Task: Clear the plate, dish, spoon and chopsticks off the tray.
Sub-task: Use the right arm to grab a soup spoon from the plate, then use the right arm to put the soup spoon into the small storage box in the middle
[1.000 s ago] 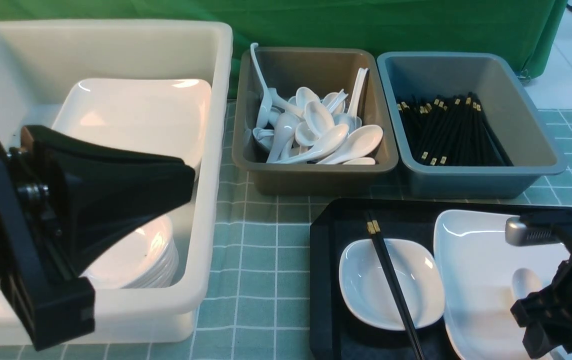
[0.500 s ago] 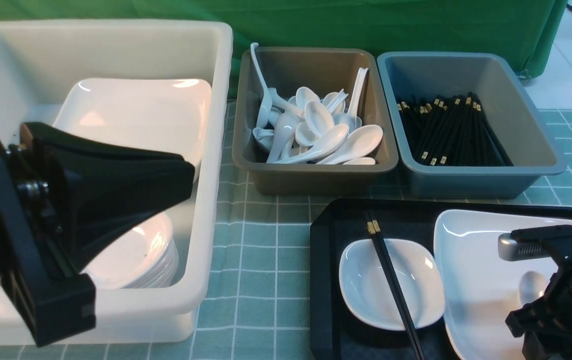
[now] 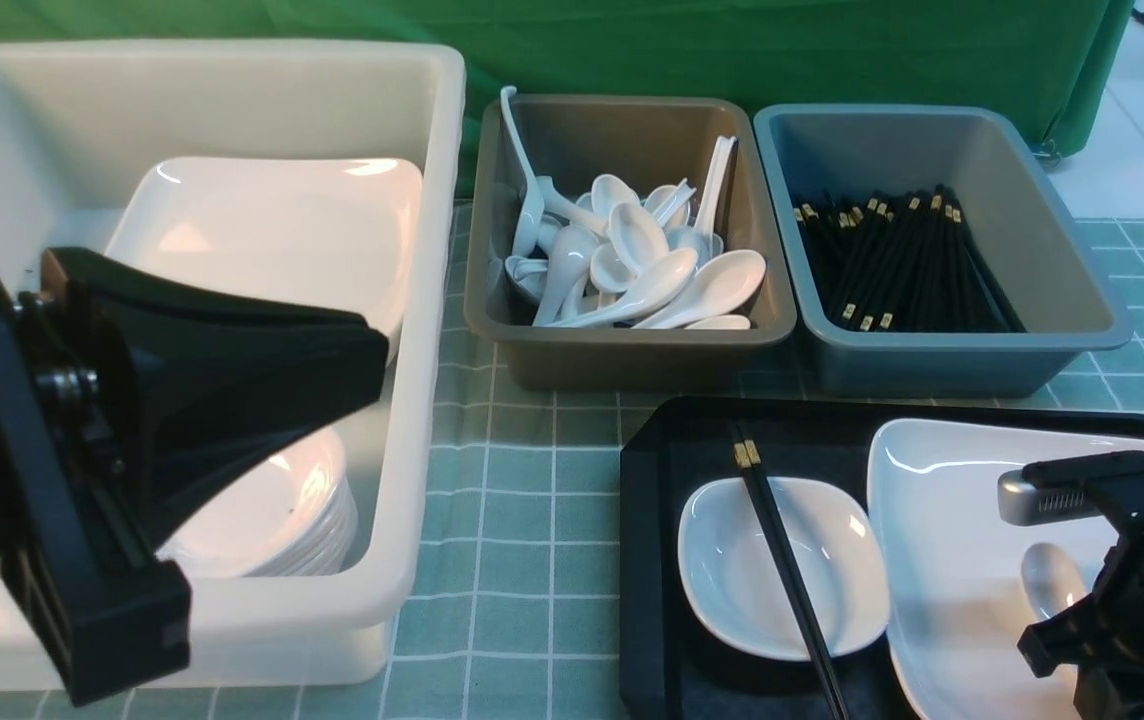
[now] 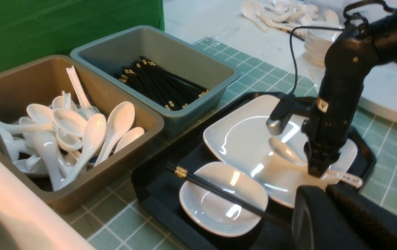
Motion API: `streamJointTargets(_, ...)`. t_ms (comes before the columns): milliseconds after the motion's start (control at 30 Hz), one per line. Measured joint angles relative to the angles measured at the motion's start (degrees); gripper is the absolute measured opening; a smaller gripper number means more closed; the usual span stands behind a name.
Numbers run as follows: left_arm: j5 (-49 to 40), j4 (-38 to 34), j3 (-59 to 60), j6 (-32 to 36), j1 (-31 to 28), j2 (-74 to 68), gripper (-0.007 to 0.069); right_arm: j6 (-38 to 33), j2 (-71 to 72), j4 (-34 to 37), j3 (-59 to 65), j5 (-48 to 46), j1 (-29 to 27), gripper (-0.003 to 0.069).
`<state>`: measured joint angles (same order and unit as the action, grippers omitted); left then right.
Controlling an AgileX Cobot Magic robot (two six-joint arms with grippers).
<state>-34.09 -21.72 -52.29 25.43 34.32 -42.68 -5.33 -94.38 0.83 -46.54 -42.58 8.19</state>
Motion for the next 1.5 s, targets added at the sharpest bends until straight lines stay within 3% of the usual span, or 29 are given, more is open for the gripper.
streamJointTargets(233, -1.0, 0.6, 0.0, 0.2, 0.0, 0.0, 0.0017, -0.1, 4.3, 0.5, 0.5, -0.6, 0.3, 0.0143)
streamJointTargets(400, 0.4, 0.6, 0.0, 0.2, 0.0, 0.0, 0.0017, 0.0, 13.3, 4.1, -6.7, 0.0, 6.6, 0.0143)
streamJointTargets(567, 1.2, 0.6, 0.0, 0.2, 0.0, 0.0, 0.0017, 0.0, 8.3, 6.5, -24.0, 13.7, 15.7, 0.0143)
streamJointTargets(767, 1.1, 2.2, 0.0, 0.2, 0.0, 0.0, 0.0017, 3.7, -7.6, 6.9, -39.4, 29.2, 17.7, 0.0143)
streamJointTargets(900, 0.9, 2.5, 0.0, 0.2, 0.0, 0.0, 0.0017, 4.9, -19.6, 6.7, -49.6, 36.3, 17.7, 0.0218)
streamJointTargets(967, 0.9, 2.5, 0.0, 0.2, 0.0, 0.0, 0.0017, 5.3, -23.5, 6.7, -53.4, 36.9, 17.7, 0.03)
streamJointTargets(1100, 0.8, 2.5, 0.0, -0.2, 0.0, -0.1, 0.0017, 7.3, -26.7, 6.7, -56.5, 35.3, 17.5, 0.0456)
streamJointTargets(1200, -0.7, 2.8, 0.0, -1.6, 0.0, -1.0, 0.0017, 6.9, -25.2, 6.2, -56.6, 29.8, 17.2, 0.0501)
streamJointTargets(1300, -4.2, 3.7, 0.0, -3.0, 0.0, -4.4, 0.0017, 1.2, -19.5, 5.1, -56.6, 16.9, 17.1, 0.0447)
streamJointTargets(1500, -7.5, 3.6, 0.0, -3.3, 0.0, -12.3, 0.0017, -2.5, -6.1, -0.1, -55.1, -8.9, 17.1, 0.0146)
